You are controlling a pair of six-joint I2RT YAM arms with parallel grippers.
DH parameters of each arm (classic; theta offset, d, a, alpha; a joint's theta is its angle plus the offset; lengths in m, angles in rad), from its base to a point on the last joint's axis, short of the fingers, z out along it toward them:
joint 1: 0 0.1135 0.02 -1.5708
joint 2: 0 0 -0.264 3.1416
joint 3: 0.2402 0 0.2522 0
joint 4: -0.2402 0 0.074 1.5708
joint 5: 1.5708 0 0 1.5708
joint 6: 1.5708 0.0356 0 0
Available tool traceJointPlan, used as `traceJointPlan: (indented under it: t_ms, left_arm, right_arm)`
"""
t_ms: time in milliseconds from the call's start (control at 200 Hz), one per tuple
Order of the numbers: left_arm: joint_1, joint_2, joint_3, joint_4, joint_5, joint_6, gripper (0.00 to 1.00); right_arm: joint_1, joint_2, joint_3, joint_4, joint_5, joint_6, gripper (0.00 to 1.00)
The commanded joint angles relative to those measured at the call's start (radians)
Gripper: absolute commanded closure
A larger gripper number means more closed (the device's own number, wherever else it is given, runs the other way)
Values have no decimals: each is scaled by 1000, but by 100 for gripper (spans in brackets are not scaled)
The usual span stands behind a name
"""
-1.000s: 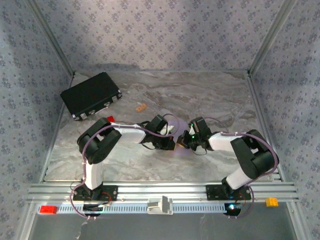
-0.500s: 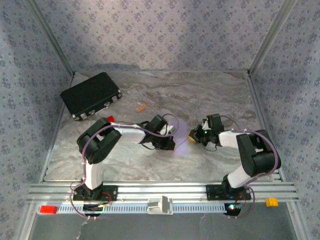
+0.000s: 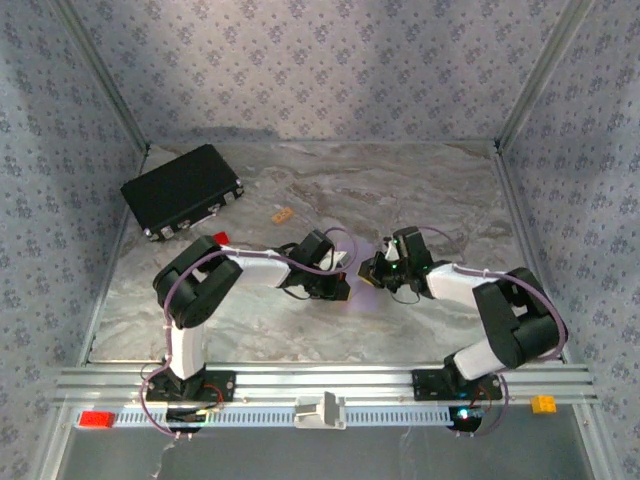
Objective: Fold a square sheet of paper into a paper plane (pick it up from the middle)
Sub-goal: Fold the triangle a second time at the center of the table.
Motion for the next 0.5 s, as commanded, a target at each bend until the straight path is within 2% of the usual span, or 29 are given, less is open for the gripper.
traceJointPlan:
  t_ms: [0, 285, 495]
  left_arm:
    - [6, -7, -20, -68, -22, -3, 100]
    - [4, -39, 46, -65, 0, 2, 100]
    - [5, 18, 120, -73, 33, 14, 97]
  right_arm:
    - [3, 52, 6, -8, 13, 16, 94]
    - [-24, 75, -30, -48, 43, -13, 98]
    - [-36, 71, -45, -39, 39, -13, 98]
